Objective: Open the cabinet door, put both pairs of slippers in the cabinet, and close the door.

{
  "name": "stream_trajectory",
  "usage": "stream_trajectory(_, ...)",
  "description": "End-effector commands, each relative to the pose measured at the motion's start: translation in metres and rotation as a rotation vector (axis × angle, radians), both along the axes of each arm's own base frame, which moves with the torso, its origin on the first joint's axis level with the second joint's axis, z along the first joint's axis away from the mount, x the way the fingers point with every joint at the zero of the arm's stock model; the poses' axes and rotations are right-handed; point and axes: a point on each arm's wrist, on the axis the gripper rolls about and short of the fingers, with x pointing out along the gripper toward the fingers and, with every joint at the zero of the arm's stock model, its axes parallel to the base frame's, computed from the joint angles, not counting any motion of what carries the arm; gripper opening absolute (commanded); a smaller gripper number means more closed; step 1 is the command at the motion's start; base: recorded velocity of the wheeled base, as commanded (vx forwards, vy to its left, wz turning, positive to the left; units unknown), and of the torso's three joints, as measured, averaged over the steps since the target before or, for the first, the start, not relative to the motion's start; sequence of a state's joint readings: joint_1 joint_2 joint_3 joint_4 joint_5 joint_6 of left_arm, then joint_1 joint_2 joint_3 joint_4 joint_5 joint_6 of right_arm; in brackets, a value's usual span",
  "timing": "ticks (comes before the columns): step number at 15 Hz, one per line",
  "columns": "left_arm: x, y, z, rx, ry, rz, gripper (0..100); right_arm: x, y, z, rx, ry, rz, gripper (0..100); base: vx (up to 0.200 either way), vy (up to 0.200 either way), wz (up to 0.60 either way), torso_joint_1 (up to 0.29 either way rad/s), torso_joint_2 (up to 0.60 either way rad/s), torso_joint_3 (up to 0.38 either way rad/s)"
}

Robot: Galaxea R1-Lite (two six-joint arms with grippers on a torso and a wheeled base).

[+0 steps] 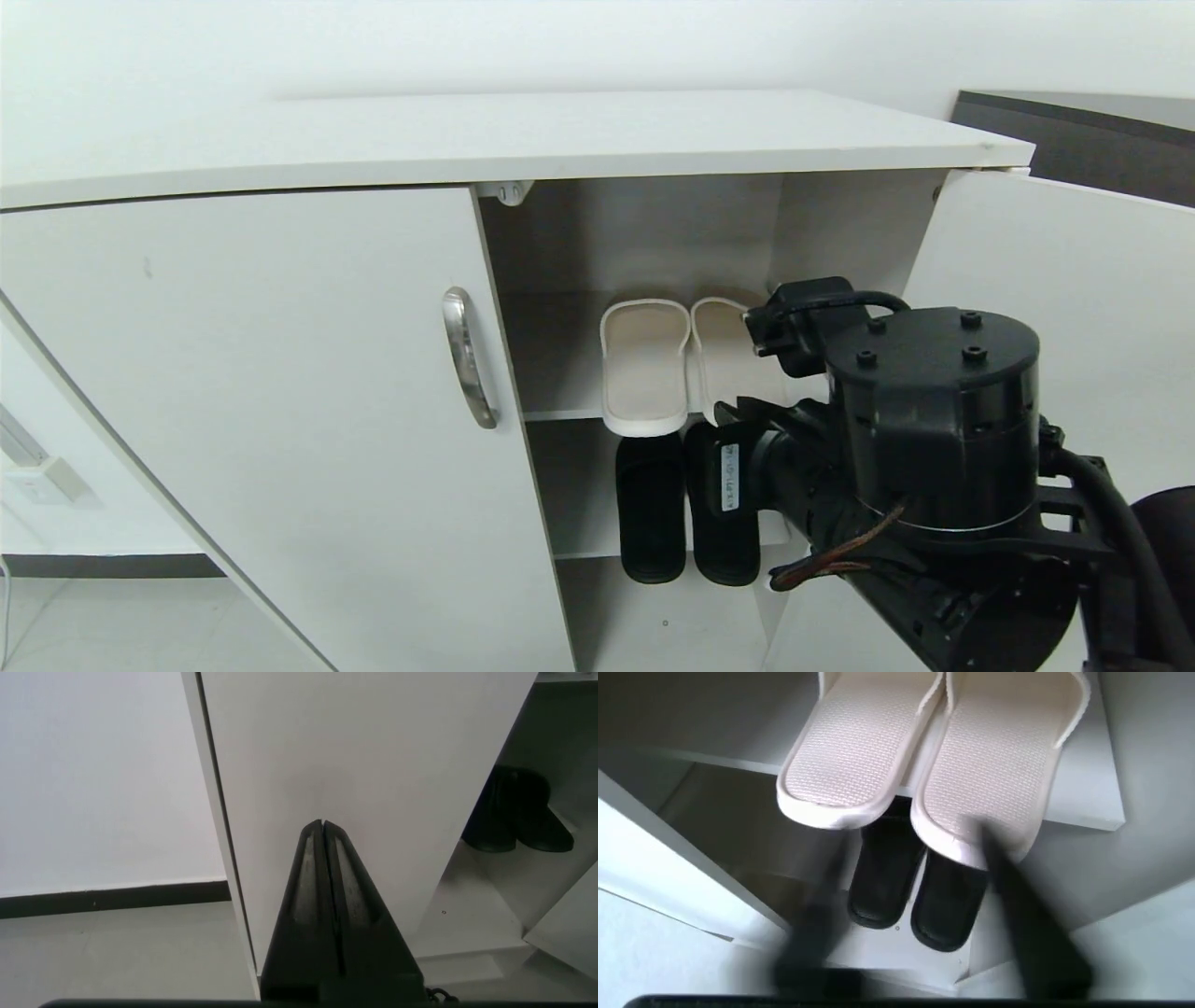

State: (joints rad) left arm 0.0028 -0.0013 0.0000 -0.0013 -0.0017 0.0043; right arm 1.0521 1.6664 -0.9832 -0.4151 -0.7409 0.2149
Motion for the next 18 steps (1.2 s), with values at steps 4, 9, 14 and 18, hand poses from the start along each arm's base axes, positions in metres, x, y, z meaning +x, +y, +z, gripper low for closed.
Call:
stream_trajectory(4, 0.000, 0.000, 0.000, -0.003, 0.001, 0.000, 0, -0.001, 0.001, -0.004, -0.011, 0.008, 0.006, 0, 0.000, 0.000, 0.00, 0.000, 0.00, 0.000)
stream_trajectory(9, 0.000, 0.000, 0.000, -0.003, 0.001, 0.000, 0, -0.002, 0.003, -0.008, -0.021, 0.015, 0.010, 0, -0.080, 0.000, 0.00, 0.000, 0.00, 0.002)
stream_trajectory(14, 0.000, 0.000, 0.000, -0.003, 0.001, 0.000, 0, -0.002, 0.003, -0.013, -0.032, 0.023, 0.010, 0, -0.200, 0.000, 0.00, 0.004, 0.00, 0.002)
stream_trajectory(18, 0.000, 0.000, 0.000, -0.003, 0.001, -0.001, 0, -0.002, 0.002, -0.015, -0.033, 0.030, 0.018, 0, -0.200, 0.000, 0.00, -0.001, 0.00, 0.005)
